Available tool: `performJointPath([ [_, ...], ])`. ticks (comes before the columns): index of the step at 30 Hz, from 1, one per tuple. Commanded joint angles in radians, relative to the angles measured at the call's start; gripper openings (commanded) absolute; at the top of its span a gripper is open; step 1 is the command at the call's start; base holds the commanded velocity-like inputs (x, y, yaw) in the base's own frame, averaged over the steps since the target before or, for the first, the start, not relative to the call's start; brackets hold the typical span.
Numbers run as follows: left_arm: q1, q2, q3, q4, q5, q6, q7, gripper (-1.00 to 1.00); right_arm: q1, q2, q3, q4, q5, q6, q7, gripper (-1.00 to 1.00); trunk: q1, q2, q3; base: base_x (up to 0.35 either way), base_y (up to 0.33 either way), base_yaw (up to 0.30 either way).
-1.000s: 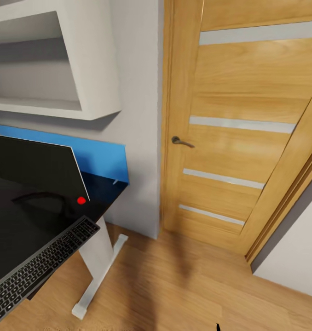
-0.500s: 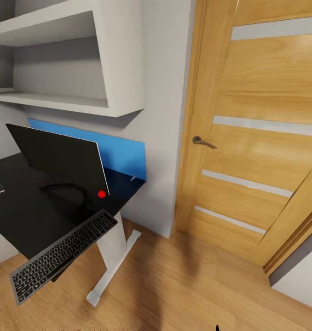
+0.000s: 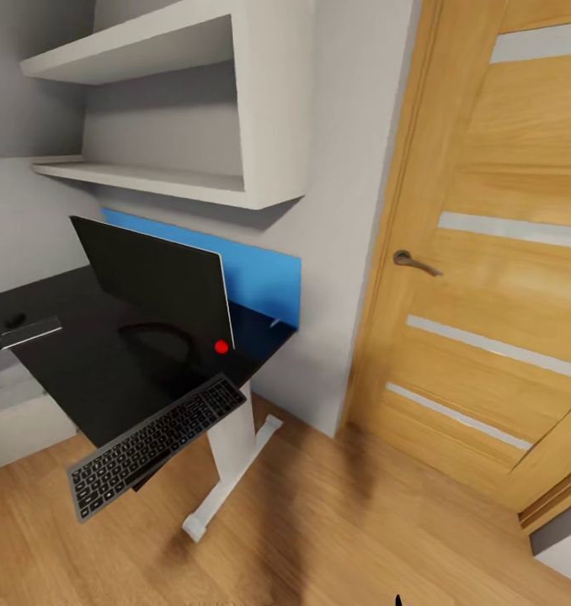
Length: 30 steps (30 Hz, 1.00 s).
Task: In the bedroom, organize the workspace by keeping the computer under the desk, ensuring the monitor is on the desk, placing the keyboard on the desk next to the monitor, placing the mouse on the desk next to the keyboard, moving the folder from the swivel chair onto the desk next to the mouse, stacking the notebook on top of the folder with the pen on top of the notebook, and positioning the swivel chair next to the desk.
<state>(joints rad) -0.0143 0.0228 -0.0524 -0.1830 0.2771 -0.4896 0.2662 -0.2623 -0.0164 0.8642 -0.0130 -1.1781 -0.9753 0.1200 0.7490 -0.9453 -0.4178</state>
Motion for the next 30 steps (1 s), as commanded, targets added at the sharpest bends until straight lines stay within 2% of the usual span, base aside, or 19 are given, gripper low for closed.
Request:
performJointPath([
  [1,-0.001,0.0,-0.006,0.0,0.005,-0.003,0.004,1.0,0.0,0.0,0.001,-0.001,-0.011,-0.002,0.01,1.0,0.0,-0.001,-0.002,0.0,0.0,0.256],
  [9,-0.001,0.0,-0.005,0.0,0.006,-0.003,0.004,1.0,0.0,0.0,0.001,-0.001,-0.011,-0.001,0.01,1.0,0.0,-0.001,-0.008,0.0,-0.047,0.256],
  [20,-0.001,0.0,-0.005,0.0,0.005,-0.003,0.004,1.0,0.0,0.0,0.004,-0.001,-0.011,0.006,0.011,1.0,0.0,-0.001,-0.016,0.028,-0.288,0.255],
  [30,0.0,0.0,-0.004,0.0,0.005,-0.003,0.004,1.0,0.0,0.0,0.003,-0.001,-0.011,0.006,0.01,1.0,0.0,-0.001,-0.025,0.002,-0.049,0.247],
])
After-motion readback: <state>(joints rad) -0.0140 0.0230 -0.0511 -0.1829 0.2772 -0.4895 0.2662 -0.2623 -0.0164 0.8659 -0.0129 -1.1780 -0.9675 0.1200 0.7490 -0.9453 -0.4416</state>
